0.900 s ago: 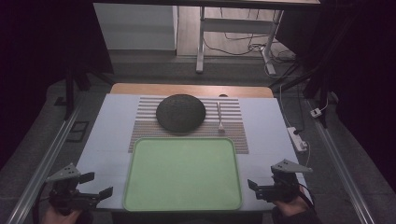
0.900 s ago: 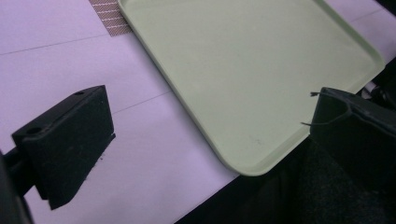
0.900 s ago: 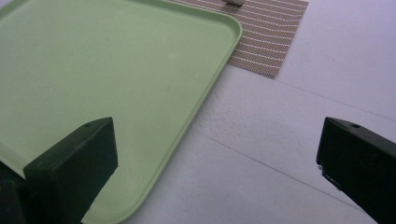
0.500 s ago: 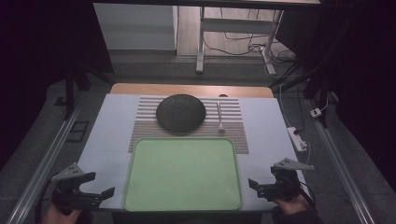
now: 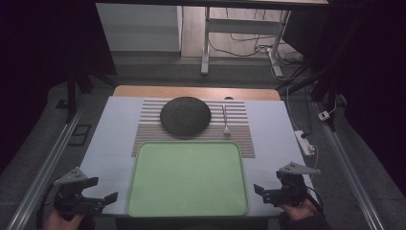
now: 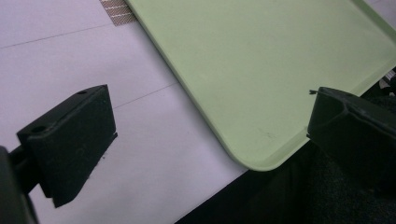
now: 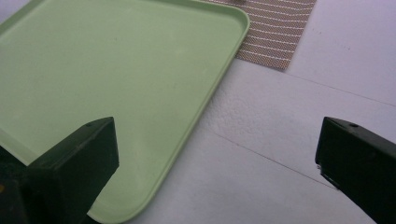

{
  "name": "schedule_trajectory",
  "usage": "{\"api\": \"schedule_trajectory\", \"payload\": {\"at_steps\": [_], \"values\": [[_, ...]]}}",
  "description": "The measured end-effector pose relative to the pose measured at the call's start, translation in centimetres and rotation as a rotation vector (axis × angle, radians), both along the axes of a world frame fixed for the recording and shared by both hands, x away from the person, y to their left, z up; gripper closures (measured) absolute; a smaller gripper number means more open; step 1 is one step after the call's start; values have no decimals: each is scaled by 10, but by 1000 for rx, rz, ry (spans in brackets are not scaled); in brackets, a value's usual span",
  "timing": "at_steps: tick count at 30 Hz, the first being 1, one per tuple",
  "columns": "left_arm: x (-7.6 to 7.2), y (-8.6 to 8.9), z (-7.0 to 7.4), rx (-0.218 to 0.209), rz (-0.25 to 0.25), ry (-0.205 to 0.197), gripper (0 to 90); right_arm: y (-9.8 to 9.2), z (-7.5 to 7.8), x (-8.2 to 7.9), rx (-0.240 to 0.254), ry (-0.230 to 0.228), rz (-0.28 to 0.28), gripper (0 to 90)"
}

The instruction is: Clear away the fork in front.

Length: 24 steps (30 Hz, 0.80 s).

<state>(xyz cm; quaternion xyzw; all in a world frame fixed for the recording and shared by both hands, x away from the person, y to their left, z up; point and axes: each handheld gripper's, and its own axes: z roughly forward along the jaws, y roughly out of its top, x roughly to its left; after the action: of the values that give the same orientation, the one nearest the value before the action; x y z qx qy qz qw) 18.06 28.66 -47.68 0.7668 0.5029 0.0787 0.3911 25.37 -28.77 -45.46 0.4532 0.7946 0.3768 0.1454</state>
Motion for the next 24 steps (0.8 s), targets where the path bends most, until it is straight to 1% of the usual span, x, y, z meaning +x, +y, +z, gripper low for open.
{"api": "schedule_trajectory", "payload": {"at_steps": [5, 6, 9, 10, 13, 19, 24], "values": [[0, 0, 0, 1, 0, -1, 14, 2, 1, 0, -3, -10, 4, 0], [0, 0, 0, -1, 1, 0, 14, 4, 2, 1, -11, -22, 12, 0], [0, 0, 0, -3, 1, 1, 14, 5, 2, 1, -19, -29, 21, 0], [0, 0, 0, -3, 1, 0, 14, 5, 2, 3, -26, -33, 24, 0], [0, 1, 0, -5, 2, 1, 14, 5, 1, 4, -22, -33, 25, 0], [0, 1, 0, -8, 1, 1, 14, 5, 1, 12, -33, -50, 40, 0], [0, 1, 0, -8, 2, 2, 14, 5, 0, 16, -37, -43, 54, 0]]}}
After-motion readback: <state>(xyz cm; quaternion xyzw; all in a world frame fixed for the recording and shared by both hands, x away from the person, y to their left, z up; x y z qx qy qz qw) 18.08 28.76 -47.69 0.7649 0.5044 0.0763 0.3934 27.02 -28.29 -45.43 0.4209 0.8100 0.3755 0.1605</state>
